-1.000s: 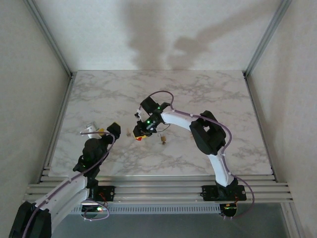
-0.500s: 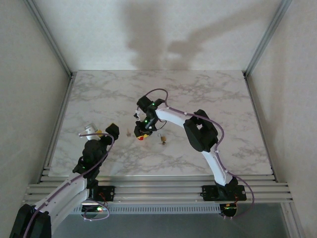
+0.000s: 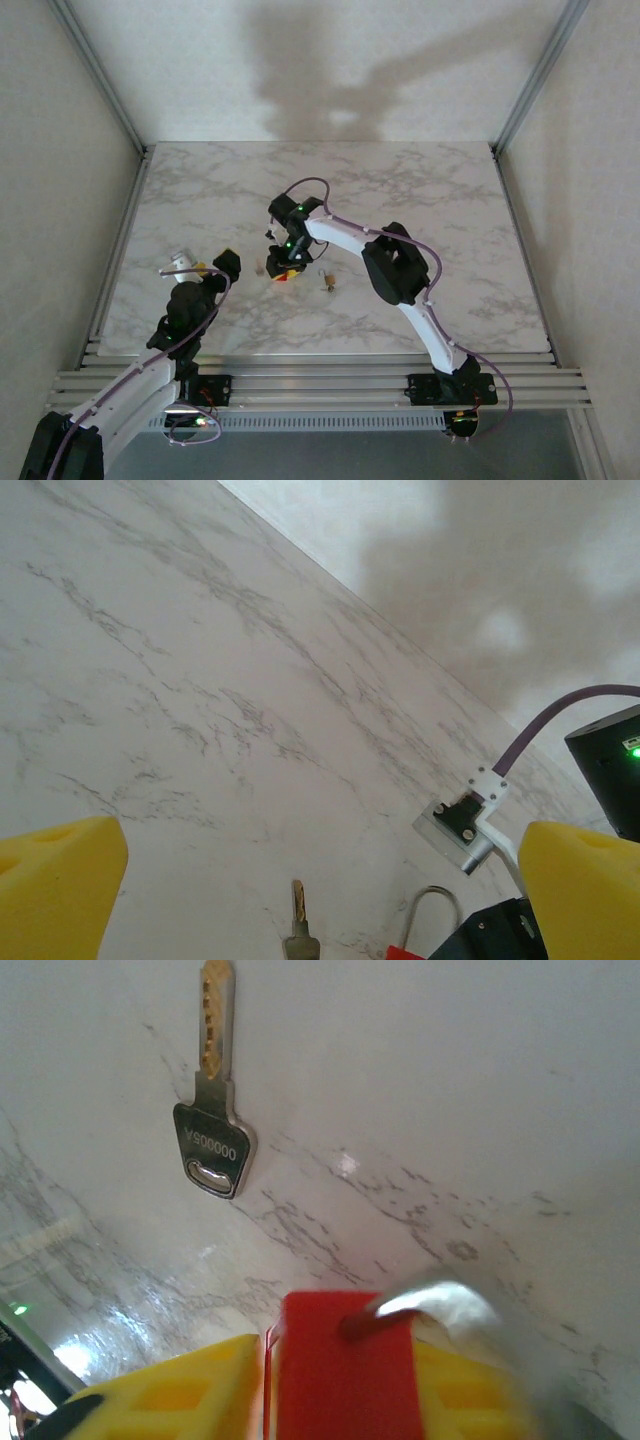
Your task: Lock with the key
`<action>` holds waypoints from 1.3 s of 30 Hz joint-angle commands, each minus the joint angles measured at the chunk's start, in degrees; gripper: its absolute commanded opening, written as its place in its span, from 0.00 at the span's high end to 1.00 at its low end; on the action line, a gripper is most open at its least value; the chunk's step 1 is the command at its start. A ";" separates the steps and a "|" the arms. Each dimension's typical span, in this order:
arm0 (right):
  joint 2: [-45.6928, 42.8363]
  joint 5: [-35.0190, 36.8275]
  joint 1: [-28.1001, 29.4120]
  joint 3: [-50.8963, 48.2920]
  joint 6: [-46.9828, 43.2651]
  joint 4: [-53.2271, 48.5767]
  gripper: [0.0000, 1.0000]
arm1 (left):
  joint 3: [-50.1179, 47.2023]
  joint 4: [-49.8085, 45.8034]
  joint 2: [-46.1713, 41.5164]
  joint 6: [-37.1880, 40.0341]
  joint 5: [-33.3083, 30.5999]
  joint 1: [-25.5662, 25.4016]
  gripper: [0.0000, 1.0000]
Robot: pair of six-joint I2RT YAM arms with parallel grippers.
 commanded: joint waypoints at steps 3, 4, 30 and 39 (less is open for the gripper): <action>2.38 2.67 0.95 4.09 -1.73 -5.20 0.58 | -1.05 -0.24 -1.13 0.40 -0.79 0.53 0.00; 2.39 2.95 1.03 4.37 -1.84 -5.48 0.57 | -0.94 -0.31 -1.19 0.39 -0.86 0.52 0.00; -1.72 10.33 1.01 4.69 -1.40 -6.16 0.74 | -0.53 -2.10 -3.16 0.56 -0.19 0.48 0.00; -5.12 -5.52 -2.03 -2.99 4.03 5.66 0.85 | -0.54 -1.91 -2.73 0.72 -0.17 0.52 0.00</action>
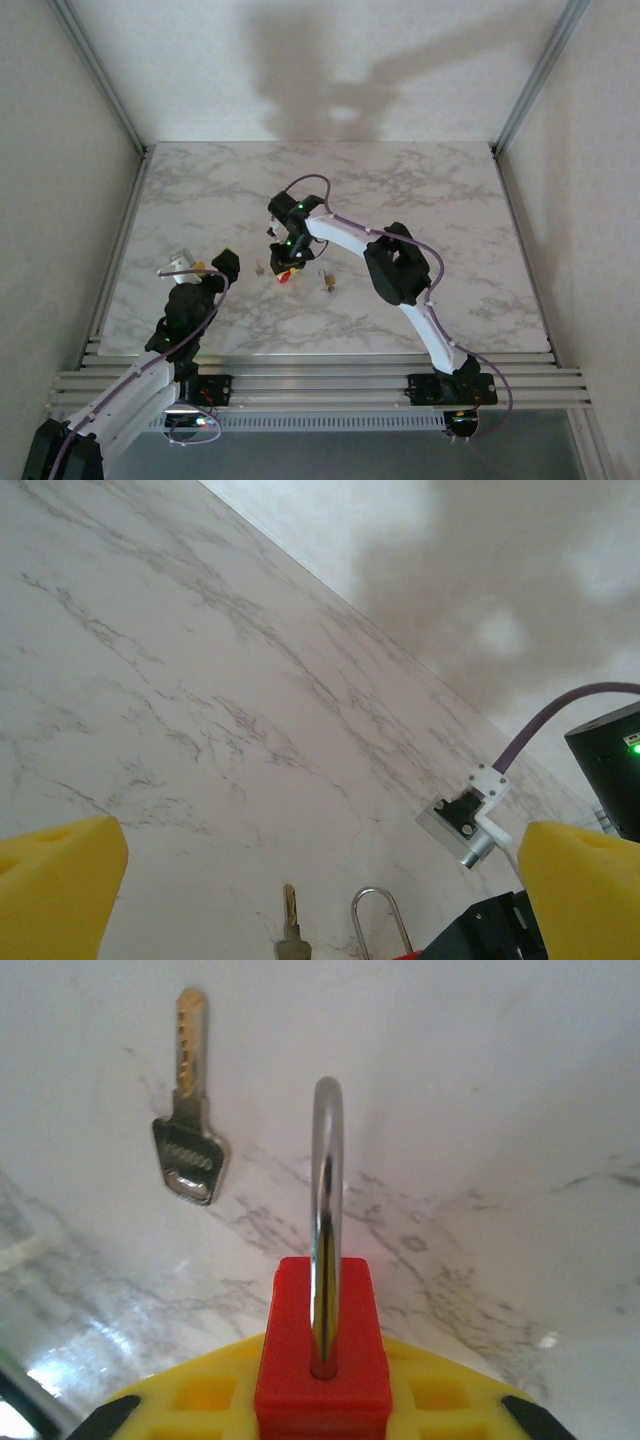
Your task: Lock with the key
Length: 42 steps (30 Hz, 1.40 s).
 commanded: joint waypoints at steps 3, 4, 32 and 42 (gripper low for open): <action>-4.46 -11.03 -2.33 -4.95 5.73 9.90 0.86 | -0.52 -0.34 0.10 0.74 -0.11 0.52 0.00; -4.43 -11.05 -2.43 -5.23 6.19 10.44 0.86 | -0.54 -0.25 0.14 0.74 -0.15 0.48 0.00; -2.97 -10.62 -1.89 -8.51 12.58 15.49 0.66 | -0.17 0.06 1.44 0.83 0.81 0.53 0.00; -11.31 5.02 -1.91 -10.89 8.34 9.33 0.50 | -0.49 1.68 1.65 0.65 2.13 0.52 0.00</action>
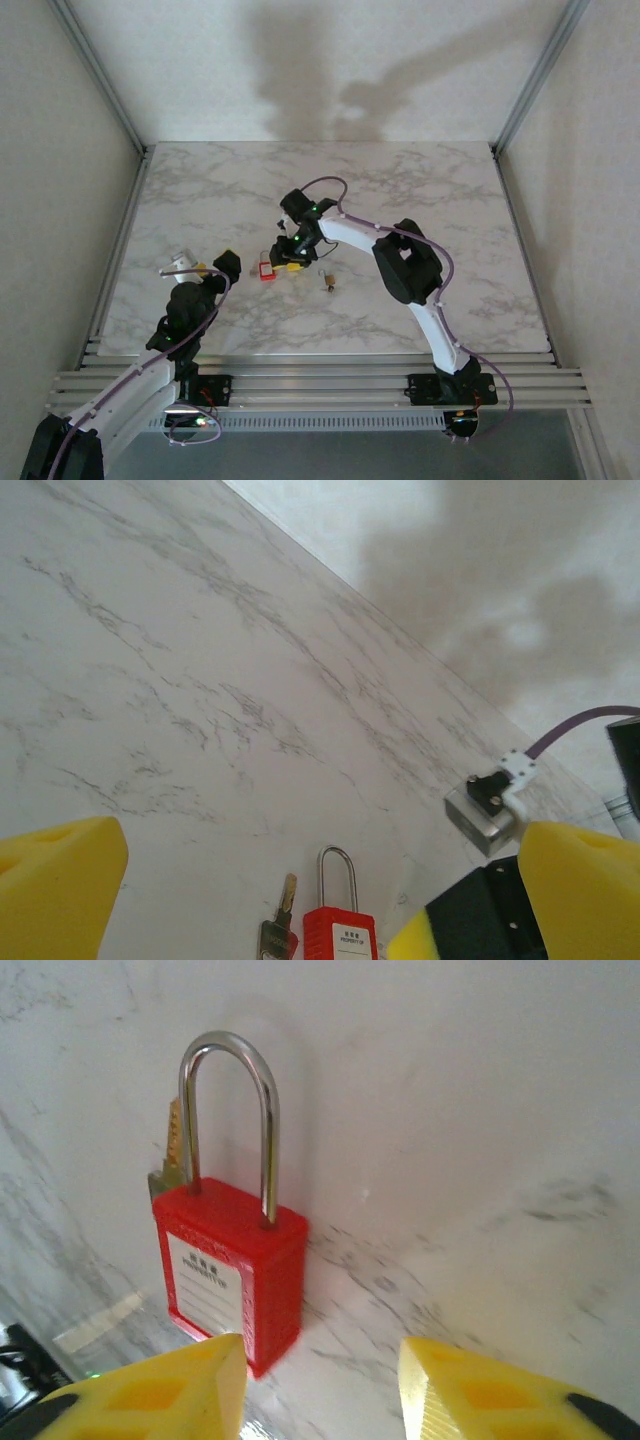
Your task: Lock with the key
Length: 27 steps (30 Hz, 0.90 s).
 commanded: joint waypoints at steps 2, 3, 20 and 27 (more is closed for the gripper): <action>-9.02 8.75 0.47 -1.51 -3.15 -3.92 0.42 | -0.93 3.31 0.24 0.17 2.58 0.52 0.00; -10.17 8.91 0.54 -1.74 -3.88 -4.26 0.40 | -1.11 3.97 0.23 0.16 3.01 0.55 0.01; -47.01 30.52 4.06 -29.20 -0.24 -6.11 0.01 | 3.36 0.90 3.42 -0.83 0.62 -1.75 0.00; -54.87 32.13 4.76 -41.41 1.90 -0.81 0.01 | 13.16 -4.38 8.28 1.03 -6.46 -7.85 0.00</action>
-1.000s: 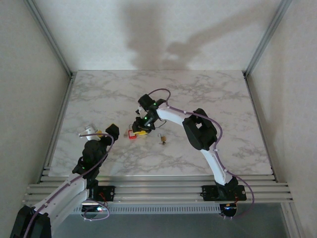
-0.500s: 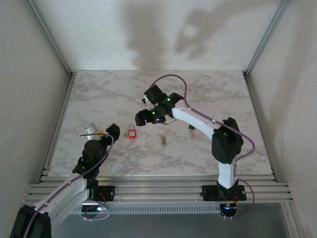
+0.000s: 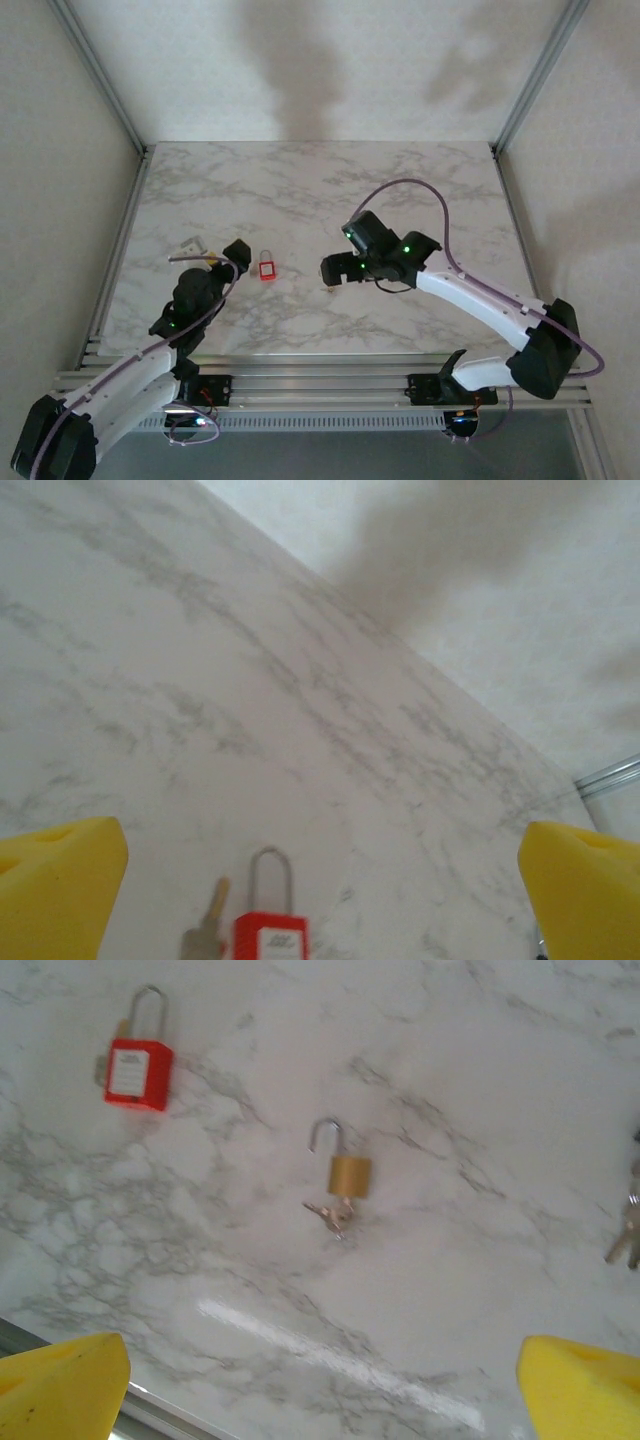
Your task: Lock with the key
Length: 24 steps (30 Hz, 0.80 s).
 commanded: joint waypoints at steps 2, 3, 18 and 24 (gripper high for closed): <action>0.08 3.25 1.24 -5.36 1.49 5.52 0.01 | 4.31 -0.01 3.67 2.89 -6.44 -3.15 0.00; 0.94 3.62 1.55 -6.31 1.68 6.90 0.01 | 4.30 0.58 4.82 3.00 -7.02 -3.39 0.01; 21.43 9.79 3.77 6.03 1.53 5.16 0.12 | 0.54 5.18 4.91 2.58 -6.57 -3.87 0.00; 26.20 9.78 3.77 9.34 1.01 3.26 0.19 | -1.00 4.51 1.29 2.35 -8.40 -4.01 0.00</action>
